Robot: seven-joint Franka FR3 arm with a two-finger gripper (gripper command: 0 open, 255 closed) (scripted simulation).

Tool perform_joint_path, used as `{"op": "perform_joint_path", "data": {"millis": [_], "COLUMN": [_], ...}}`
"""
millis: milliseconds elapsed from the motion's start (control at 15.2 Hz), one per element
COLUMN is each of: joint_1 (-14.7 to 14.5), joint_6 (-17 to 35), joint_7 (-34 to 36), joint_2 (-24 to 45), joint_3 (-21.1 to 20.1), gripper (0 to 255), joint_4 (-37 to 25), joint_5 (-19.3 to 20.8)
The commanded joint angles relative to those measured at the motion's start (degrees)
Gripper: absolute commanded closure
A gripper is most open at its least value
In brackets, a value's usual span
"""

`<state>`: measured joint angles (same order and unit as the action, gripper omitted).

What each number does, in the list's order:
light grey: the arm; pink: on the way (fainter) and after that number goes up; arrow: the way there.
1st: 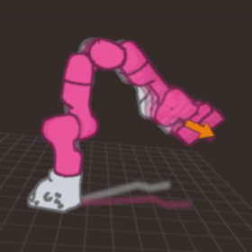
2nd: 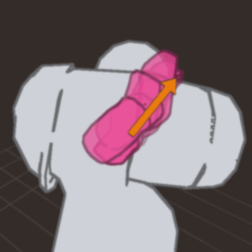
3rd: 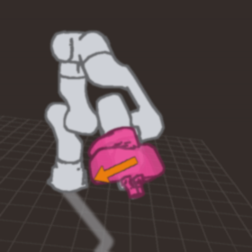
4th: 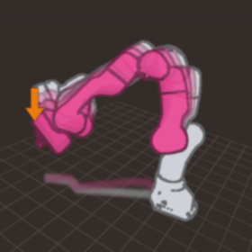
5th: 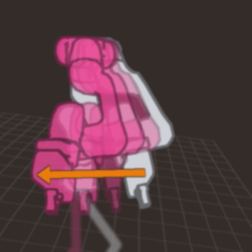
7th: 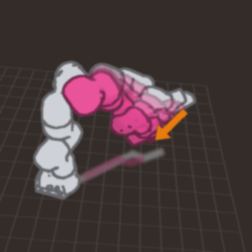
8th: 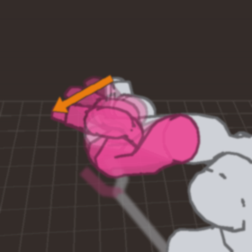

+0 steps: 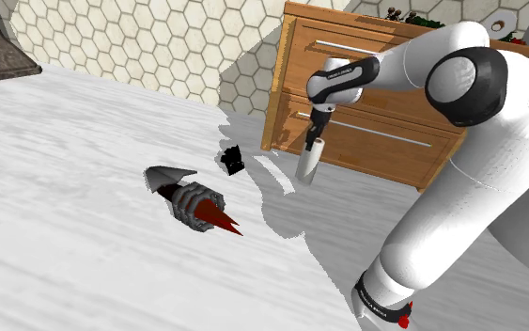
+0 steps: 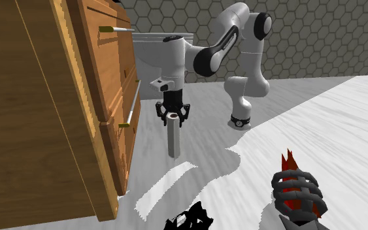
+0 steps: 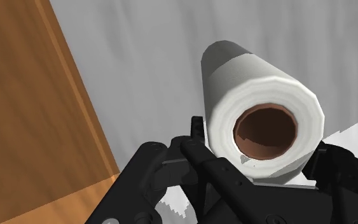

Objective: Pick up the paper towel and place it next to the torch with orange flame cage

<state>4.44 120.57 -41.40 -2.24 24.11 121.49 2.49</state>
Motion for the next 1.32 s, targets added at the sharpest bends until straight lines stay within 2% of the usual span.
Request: {"op": "perform_joint_path", "data": {"millis": [0, 1254], "joint_1": [0.0, -0.3], "joint_6": [-1.6, -16.1], "joint_7": [0.1, 0.7], "joint_2": [-0.5, -3.3], "joint_3": [-0.1, -0.6], "gripper": [255, 255], "joint_4": [-1.1, -12.9], "joint_5": [0.2, 1.1]}}
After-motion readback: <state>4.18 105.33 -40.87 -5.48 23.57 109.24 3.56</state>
